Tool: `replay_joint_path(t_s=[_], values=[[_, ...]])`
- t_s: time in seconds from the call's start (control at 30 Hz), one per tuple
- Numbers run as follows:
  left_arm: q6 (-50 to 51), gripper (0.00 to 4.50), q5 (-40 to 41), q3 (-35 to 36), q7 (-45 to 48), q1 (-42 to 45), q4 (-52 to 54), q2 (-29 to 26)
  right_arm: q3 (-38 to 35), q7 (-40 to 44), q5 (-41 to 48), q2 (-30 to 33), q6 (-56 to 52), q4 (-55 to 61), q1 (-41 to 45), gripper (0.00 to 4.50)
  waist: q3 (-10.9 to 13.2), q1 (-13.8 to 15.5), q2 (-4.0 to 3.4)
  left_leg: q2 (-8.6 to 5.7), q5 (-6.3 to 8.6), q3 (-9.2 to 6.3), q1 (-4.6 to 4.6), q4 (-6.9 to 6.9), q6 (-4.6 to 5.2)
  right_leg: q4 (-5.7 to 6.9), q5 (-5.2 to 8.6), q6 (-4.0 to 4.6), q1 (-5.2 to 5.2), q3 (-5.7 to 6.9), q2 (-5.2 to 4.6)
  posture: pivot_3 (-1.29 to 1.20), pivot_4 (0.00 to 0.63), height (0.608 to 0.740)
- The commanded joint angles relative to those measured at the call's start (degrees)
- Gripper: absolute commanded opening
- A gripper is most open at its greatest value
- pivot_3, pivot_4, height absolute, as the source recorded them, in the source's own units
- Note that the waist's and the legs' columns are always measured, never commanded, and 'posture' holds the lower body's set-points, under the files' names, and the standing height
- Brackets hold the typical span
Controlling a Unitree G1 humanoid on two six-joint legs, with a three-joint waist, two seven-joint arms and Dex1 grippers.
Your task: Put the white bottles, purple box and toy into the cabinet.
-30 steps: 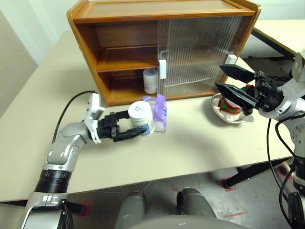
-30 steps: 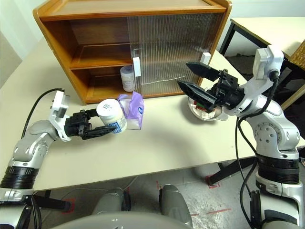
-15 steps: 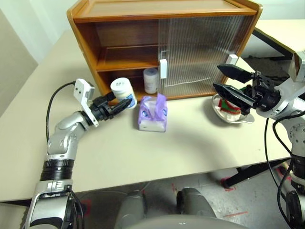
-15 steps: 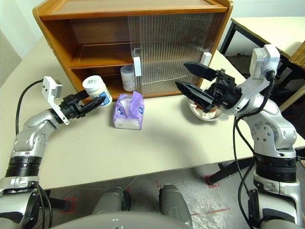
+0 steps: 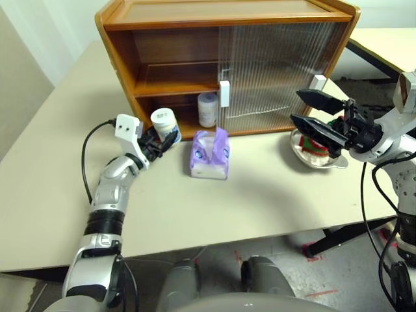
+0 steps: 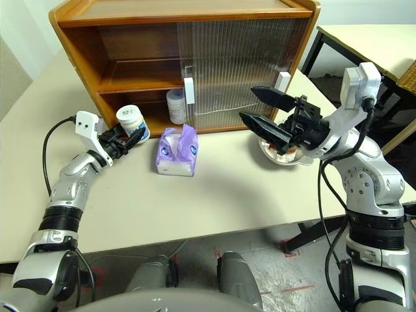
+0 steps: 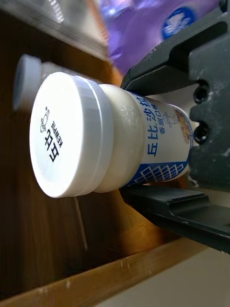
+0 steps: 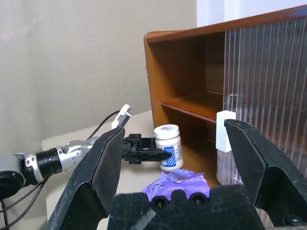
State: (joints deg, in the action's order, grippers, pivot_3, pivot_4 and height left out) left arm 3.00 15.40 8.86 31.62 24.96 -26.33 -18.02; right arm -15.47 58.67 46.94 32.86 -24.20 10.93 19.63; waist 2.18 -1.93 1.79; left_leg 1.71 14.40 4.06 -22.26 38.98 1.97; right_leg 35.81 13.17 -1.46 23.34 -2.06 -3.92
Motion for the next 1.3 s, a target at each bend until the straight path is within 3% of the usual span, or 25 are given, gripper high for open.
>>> replay_joint_path(t_s=[0.03,0.4,0.73,1.3], values=[[-0.93,3.05,-0.38,0.39,-2.60,1.10,-1.03,1.52,-0.39,0.07,0.22,0.32,0.40,0.78,-0.46,4.50,-0.01,-0.04,0.02,-0.01,0.00,0.00,0.00,0.00,0.00,-0.01,-0.01,-0.01,0.00,0.00,0.00,-0.03,0.000,0.740],[-5.80,3.05,-7.22,-0.65,-17.90,6.56,-7.92,6.68,-0.20,0.01,0.15,-0.01,0.61,0.63,-0.61,4.50,-0.02,-0.02,0.06,-0.05,-0.01,0.00,0.00,0.00,0.01,-0.03,-0.01,-0.12,-0.01,0.00,0.02,-0.03,0.000,0.740],[-8.00,3.05,-11.65,-1.19,-26.70,14.19,-18.27,7.55,-0.43,-0.10,0.28,-0.16,0.68,1.11,-1.58,4.50,-0.01,-0.08,0.11,-0.08,-0.01,-0.01,-0.03,0.00,0.01,-0.08,-0.01,-0.14,-0.01,0.00,0.06,-0.04,0.000,0.740],[-13.80,3.05,-12.07,-0.26,-31.60,25.88,-36.79,8.73,-0.78,-0.30,0.27,-0.08,0.75,1.42,-1.89,4.50,0.04,-0.15,0.18,-0.17,0.02,-0.01,-0.08,0.00,-0.03,-0.16,-0.02,-0.15,0.00,0.01,0.08,-0.05,0.000,0.740]])
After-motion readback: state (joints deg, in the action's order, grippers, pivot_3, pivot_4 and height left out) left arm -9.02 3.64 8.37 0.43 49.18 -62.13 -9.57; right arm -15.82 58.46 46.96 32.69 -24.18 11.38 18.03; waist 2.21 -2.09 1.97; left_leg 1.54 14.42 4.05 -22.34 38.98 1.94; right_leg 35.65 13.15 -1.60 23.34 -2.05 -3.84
